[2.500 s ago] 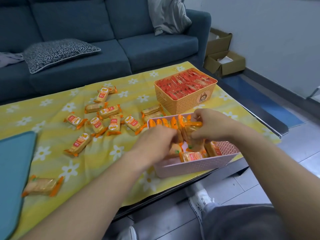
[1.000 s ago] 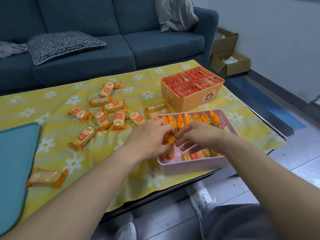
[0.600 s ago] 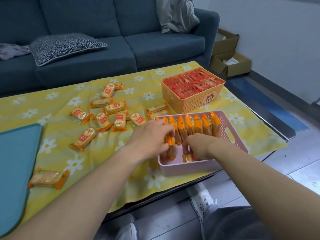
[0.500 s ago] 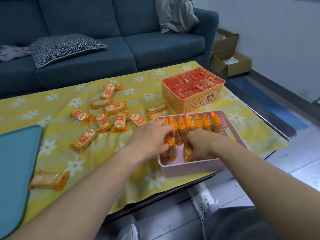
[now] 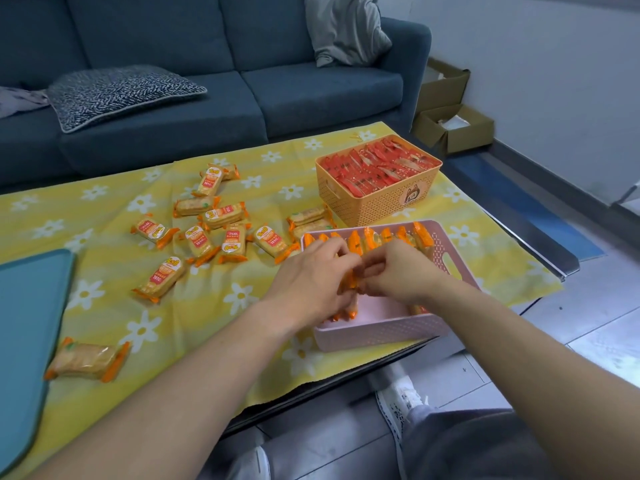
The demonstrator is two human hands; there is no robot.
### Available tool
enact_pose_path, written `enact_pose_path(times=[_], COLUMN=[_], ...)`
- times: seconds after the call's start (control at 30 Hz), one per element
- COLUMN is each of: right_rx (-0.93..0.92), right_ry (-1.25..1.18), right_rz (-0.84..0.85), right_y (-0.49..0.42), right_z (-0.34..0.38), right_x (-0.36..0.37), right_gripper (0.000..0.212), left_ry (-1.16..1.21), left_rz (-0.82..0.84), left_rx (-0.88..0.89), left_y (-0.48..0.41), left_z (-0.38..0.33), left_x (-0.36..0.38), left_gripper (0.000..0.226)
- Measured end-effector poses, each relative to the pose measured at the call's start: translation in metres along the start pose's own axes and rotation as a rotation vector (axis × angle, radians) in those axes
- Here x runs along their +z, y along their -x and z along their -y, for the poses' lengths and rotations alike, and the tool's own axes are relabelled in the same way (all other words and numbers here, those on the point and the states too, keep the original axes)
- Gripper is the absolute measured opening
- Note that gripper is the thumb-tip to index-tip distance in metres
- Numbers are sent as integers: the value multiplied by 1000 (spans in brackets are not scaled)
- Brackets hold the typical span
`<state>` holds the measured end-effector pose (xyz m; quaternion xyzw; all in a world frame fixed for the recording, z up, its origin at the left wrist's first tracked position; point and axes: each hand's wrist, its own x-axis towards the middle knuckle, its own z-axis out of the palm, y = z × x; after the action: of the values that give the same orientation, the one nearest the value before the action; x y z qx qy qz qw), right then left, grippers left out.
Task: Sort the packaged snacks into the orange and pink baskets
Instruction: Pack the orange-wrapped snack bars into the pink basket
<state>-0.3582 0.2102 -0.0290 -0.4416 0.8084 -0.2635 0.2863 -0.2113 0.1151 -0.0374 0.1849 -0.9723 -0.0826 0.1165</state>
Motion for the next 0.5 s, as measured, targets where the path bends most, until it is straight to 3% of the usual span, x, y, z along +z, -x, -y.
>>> enact_pose_path(times=[0.07, 0.13, 0.27, 0.4, 0.5], right_rx=[40, 52, 140, 277, 288], right_ry=[46, 290, 688, 788, 778], right_rz=[-5, -14, 70, 48, 32], right_y=[4, 5, 5, 0, 0], right_z=[-6, -17, -27, -31, -34], right_x=[-18, -34, -31, -17, -13], right_gripper=[11, 22, 10, 48, 41], left_ry=[-25, -21, -16, -7, -10], left_rz=[-2, 4, 35, 52, 59], left_rx=[-10, -15, -27, -38, -38], left_y=[1, 1, -1, -4, -6], left_z=[1, 1, 0, -1, -1], left_x=[2, 3, 2, 1, 1], left_gripper=[29, 28, 27, 26, 25])
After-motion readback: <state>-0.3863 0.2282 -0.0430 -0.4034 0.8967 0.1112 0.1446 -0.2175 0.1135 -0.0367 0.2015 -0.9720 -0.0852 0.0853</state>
